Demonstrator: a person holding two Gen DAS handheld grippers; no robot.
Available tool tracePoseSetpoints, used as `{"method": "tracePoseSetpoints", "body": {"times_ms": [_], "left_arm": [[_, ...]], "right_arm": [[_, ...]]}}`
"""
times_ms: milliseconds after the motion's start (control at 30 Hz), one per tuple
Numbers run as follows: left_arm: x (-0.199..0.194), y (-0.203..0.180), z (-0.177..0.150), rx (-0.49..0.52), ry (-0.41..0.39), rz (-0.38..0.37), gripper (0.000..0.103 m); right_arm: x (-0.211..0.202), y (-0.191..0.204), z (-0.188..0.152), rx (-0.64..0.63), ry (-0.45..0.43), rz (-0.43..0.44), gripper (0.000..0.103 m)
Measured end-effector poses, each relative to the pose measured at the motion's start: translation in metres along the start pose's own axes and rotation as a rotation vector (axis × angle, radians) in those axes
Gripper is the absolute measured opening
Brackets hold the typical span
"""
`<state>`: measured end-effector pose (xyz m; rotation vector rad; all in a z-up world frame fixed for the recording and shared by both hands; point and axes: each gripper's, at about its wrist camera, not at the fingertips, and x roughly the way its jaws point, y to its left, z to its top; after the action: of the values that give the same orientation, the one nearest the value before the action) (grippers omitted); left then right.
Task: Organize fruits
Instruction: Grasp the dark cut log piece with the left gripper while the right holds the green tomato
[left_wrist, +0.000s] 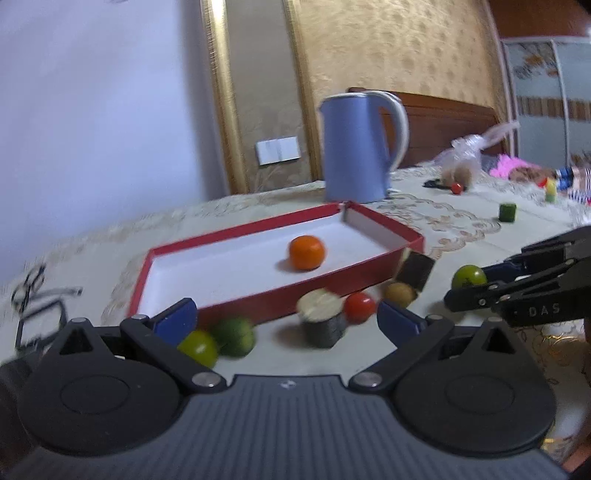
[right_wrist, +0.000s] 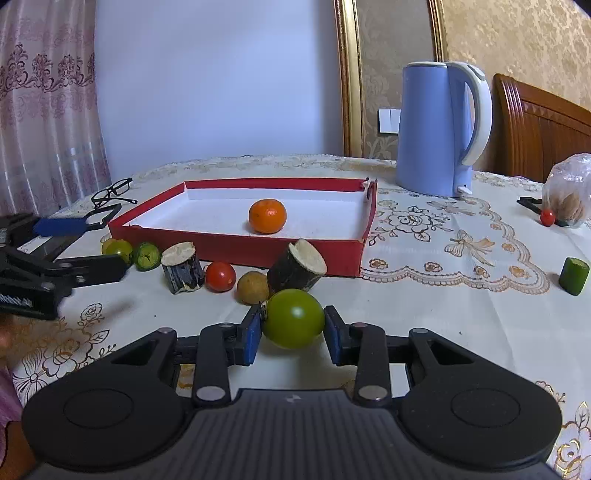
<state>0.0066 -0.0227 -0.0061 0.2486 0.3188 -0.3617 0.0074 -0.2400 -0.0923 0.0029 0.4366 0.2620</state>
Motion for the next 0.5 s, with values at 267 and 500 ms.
{"method": "tracePoseSetpoints", "body": {"times_ms": [267,500], "left_arm": [[0.043,-0.014,0.009,-0.011,0.098,-0.02,0.08],[0.056,0.003,0.005,-0.121,0.179,-0.12,0.031]], "right_arm": [[-0.004,-0.004,-0.001,0.011,-0.006,-0.003,0.035],[-0.003,-0.006,-0.003,0.022,-0.003,-0.004,0.035]]}}
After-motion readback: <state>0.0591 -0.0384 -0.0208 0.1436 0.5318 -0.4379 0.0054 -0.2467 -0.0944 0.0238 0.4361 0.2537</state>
